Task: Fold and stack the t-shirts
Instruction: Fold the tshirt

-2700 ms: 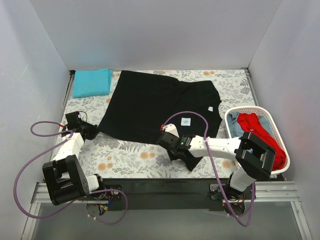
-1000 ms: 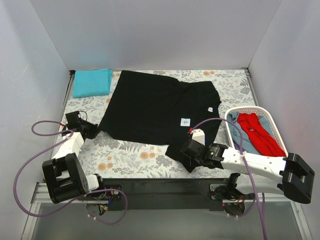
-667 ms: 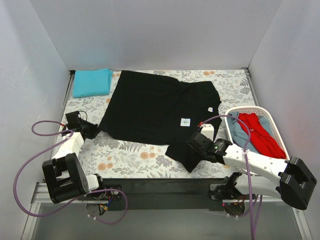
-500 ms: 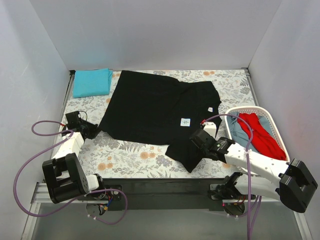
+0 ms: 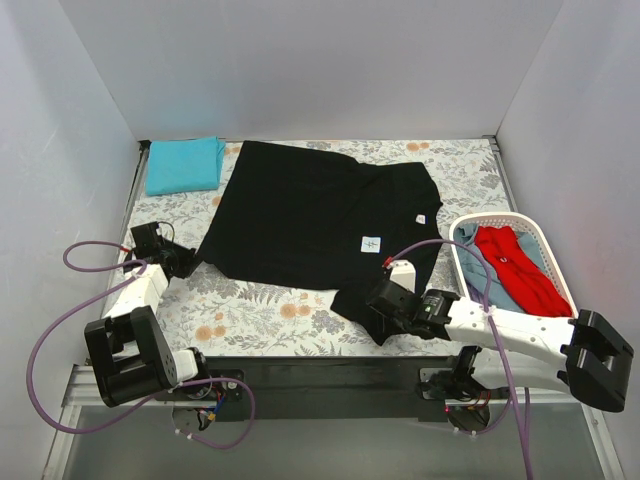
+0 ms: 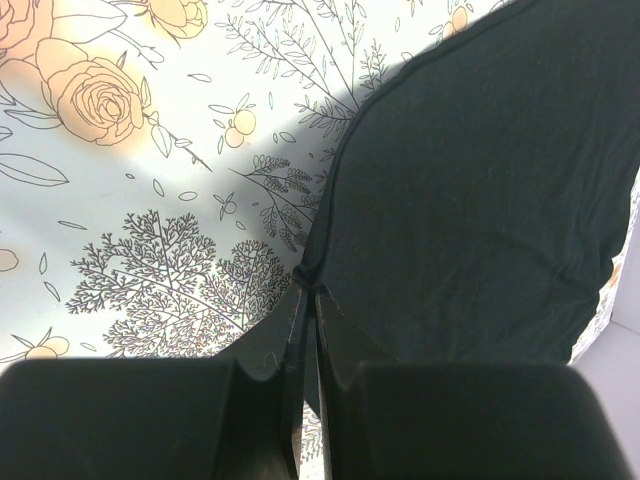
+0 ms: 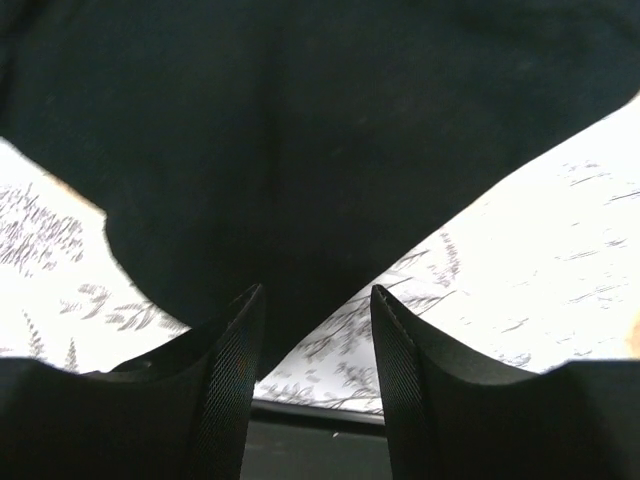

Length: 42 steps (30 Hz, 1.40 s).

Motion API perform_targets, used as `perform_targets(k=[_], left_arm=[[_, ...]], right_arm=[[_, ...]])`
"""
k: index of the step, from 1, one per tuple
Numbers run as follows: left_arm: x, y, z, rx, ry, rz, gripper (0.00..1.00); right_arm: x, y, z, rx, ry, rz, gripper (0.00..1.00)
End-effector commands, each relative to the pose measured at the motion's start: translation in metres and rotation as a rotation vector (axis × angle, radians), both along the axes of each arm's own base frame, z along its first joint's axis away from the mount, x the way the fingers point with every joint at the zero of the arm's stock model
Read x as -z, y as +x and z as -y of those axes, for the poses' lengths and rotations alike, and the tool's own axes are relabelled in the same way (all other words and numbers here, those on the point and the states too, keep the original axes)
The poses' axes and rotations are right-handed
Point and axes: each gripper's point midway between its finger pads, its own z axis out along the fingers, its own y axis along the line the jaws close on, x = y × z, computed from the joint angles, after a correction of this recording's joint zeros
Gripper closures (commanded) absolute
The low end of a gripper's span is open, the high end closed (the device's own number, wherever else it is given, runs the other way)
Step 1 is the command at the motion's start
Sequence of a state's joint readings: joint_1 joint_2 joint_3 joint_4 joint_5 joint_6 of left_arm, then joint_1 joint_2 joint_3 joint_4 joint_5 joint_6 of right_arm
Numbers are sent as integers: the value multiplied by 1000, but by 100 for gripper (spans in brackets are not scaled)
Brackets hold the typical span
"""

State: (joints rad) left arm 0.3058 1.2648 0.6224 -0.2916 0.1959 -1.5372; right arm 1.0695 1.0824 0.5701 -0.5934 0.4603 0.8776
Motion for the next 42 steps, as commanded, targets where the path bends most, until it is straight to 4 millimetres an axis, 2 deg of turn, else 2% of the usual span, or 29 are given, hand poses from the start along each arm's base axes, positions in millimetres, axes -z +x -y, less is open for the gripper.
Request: perform_targets(k=[1,5,10,14,15,18,19,24,29,30,34,38,40,42], left_arm=[[-4,2,-2,6,9,15,100],[-5,2,-3,4,16,19,100],[-3,1,-3,2,12,13,100],[-4,1,-2,4,12,15,100],[-4,1,-3,3,13,13,100],[-4,0,-2,3,14,16,100],[-3,-1,-2,2,12,13,100],[-4,-1,-2,10,18,16,100],[0,-13,-9,-22,63,-19,100],[0,-16,-10,-29,70,-27,100],[-2,-25,-18,-60,113,-56,100],[-6,-20,-20,-55,121,-46,100],[-14,-8,-21,-50,123,-24,100],[-12,2,-17,-32,107,-33,100]], right_arm=[[-5,-4,-7,32,29,12,48],[-2,-18,-16,-7,25,8,47],[5,-23,-24,-42,-27,4,43],[19,-25,-20,-42,-87,-19,43],[22,-26,-19,-42,-90,-24,44],[21,-28,-16,-38,-66,-22,66],[18,-28,-16,-37,-47,-16,77],[-5,-30,-9,-20,22,9,99],[-43,-43,-5,-41,79,24,99],[-52,-46,-10,-62,87,33,99],[-70,-58,-1,-80,38,48,99],[-74,-48,2,-83,-15,96,99],[-76,-39,5,-82,-60,113,99],[-81,-19,9,-24,-71,120,99]])
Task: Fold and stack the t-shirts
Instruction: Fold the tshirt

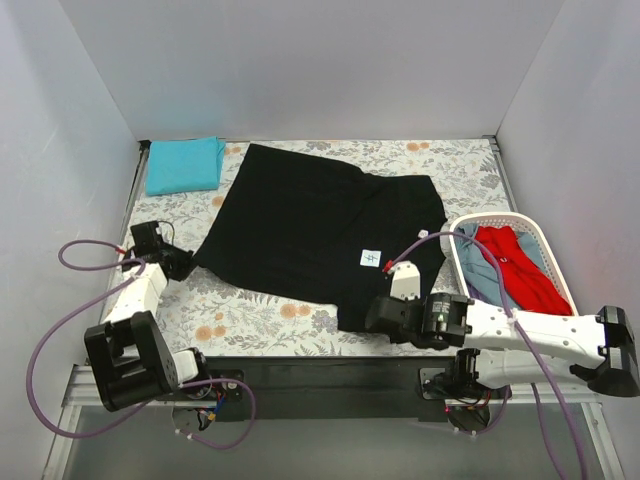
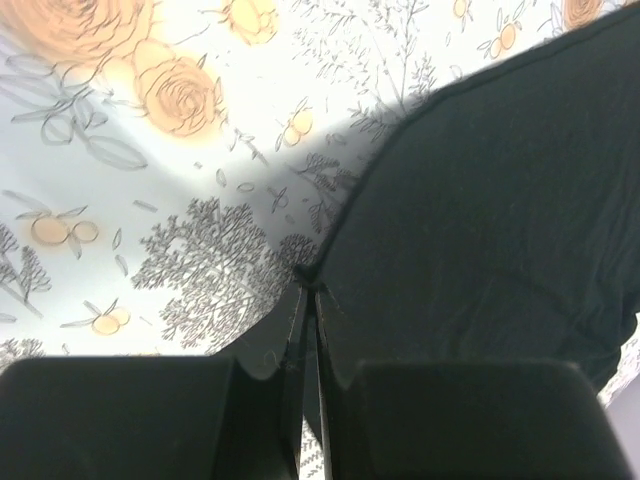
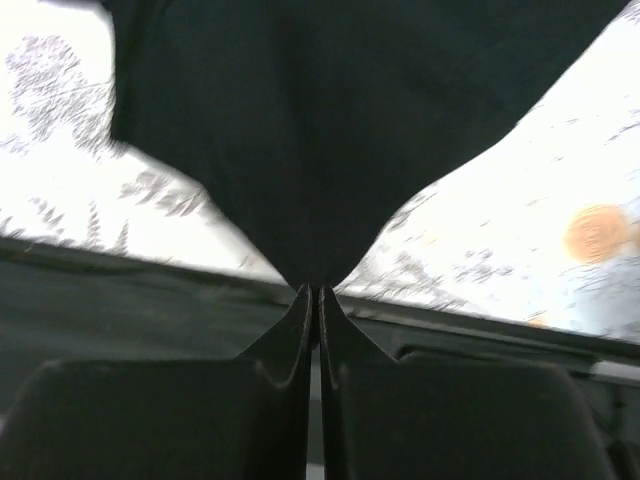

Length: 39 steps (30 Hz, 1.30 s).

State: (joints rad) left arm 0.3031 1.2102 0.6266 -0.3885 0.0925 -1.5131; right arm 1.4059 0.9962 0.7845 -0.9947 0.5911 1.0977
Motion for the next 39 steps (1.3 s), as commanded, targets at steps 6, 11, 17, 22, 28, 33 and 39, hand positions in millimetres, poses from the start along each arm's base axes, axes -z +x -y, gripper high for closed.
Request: perform_targets(k=[6,11,17,22,28,33,39], left_arm=[[-20,57,11,35,-3,34,100],[-23,89,20,49,1,33,100],[-19,119,20,43,-6,17,100],[-10,139,19,41,-26,-3,100],[-3,166,20,43,-50,-3,100],[-4,177,20,41,-58,8,100],[-11,179,22,48,-59,38,100]], right_arm=[[-31,94,5,56,-17,109,99],[-36,142,10,76,-7,108,99],[-38,189,22,127,30,114,99],[-45,219,24,156,65,123,99],[-40,243,28,181,58,100,99],[-32,250,31,185,56,74,99],[-31,243,44,207,47,84,99]])
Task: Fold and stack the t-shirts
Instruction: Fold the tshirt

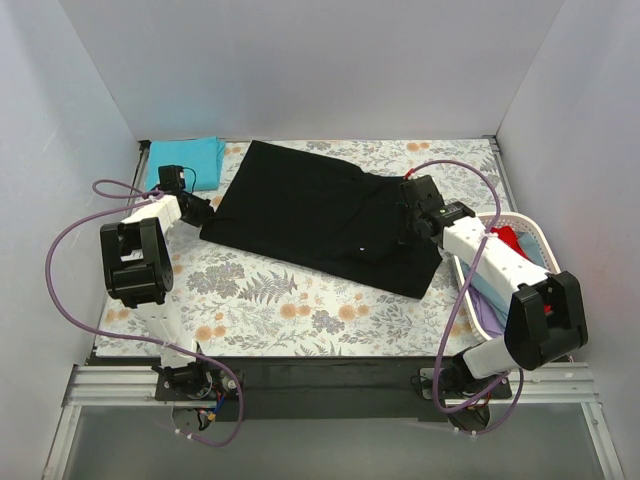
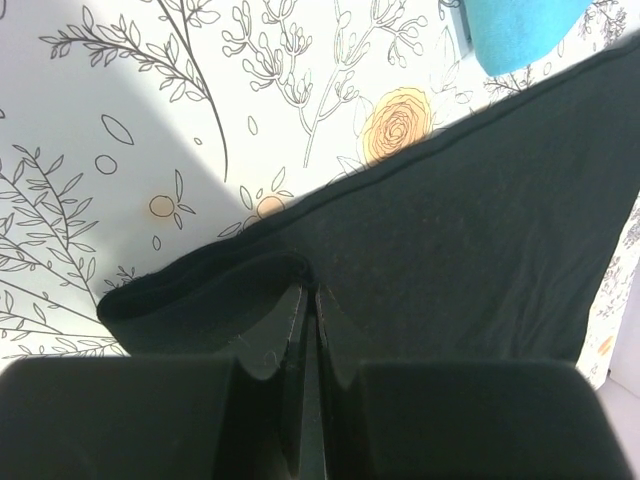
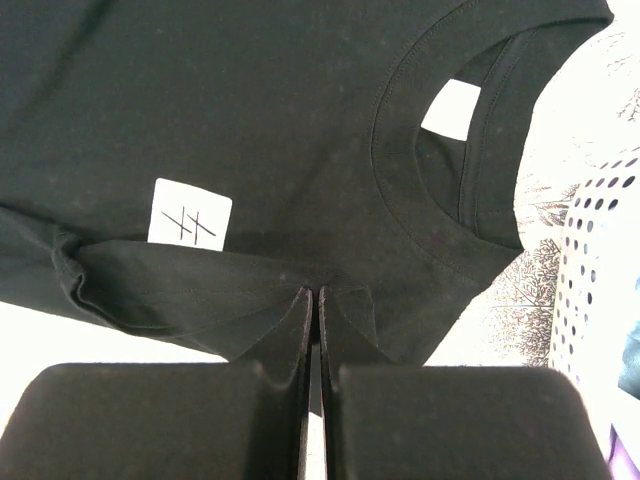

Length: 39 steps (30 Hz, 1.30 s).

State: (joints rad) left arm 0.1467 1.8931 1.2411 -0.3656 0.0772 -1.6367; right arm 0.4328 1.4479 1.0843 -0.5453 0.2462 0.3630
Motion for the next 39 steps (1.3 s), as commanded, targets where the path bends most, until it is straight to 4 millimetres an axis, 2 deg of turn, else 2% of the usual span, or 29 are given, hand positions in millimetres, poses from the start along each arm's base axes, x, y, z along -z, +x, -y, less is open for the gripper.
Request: perform_targets(k=[1,11,21,33,39], left_arm=[[-27,13,0,1,9,81,100],[-36,20,2,-6,-11,113,100],[-42,44,5,15,-32,144,100],[-21,64,27,84,-50,123,100],[-20,67,27,79,-51,127,100]], right_arm=[[-19,6,4,3,24,71,99],[-19,2,20,33,29,77,99],[-5,2,27,46,32,52,99],[12,-3,36,61,25,16,99],[21,-6,43,76,19,-1,99]])
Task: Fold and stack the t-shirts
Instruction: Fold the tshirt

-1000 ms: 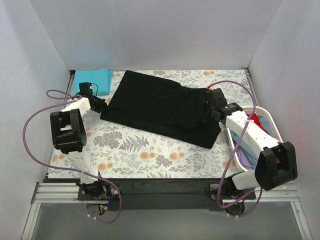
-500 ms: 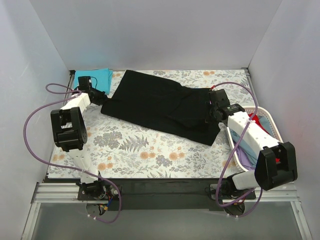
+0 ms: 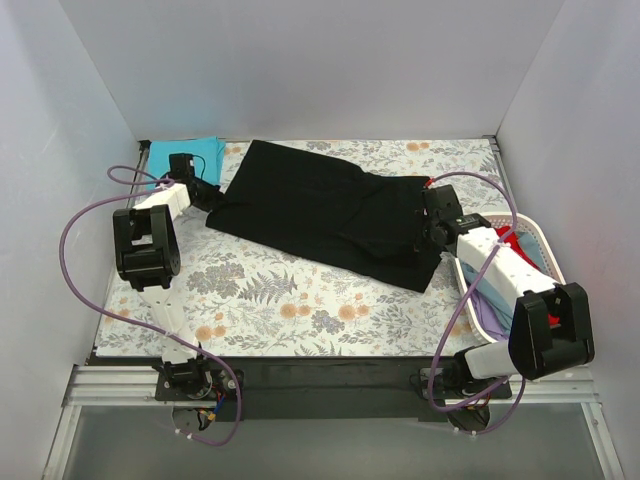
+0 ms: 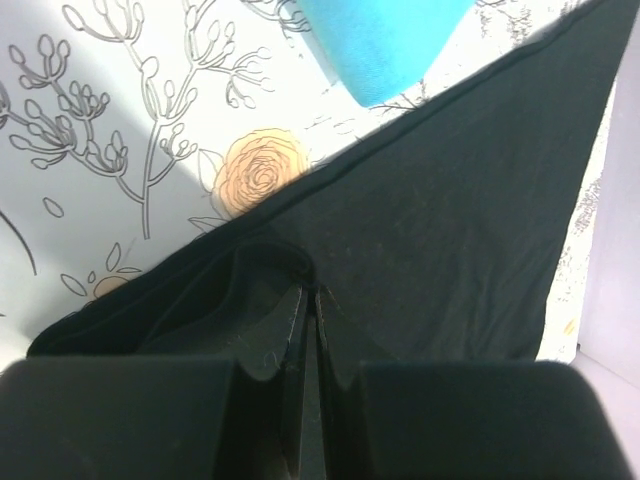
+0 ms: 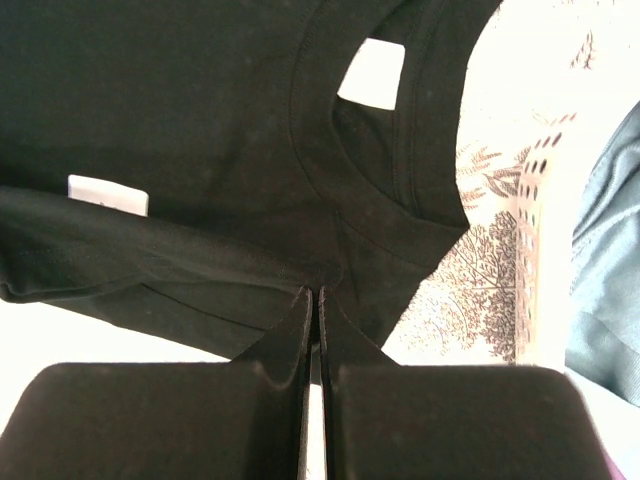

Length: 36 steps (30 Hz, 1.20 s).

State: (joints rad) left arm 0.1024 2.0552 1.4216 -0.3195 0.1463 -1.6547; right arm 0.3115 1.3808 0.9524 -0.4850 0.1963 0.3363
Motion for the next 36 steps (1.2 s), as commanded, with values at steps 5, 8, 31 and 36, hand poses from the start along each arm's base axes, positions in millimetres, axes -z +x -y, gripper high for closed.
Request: perform_targets(k=[5,8,31,36], left_arm=[[-23,16,0,17,7,68,100],[-27,18,2,37,13,90,90],[-37,-58,5,12,76,87,77],[-38,-57,8,25,64,86,80]], right_arm=[[4,4,3,1,3,8,99],[4,7,2,2,11,6,99],[-17,32,-76,-149,172,31,62],[1,21,-102,-215,162,-17,68]])
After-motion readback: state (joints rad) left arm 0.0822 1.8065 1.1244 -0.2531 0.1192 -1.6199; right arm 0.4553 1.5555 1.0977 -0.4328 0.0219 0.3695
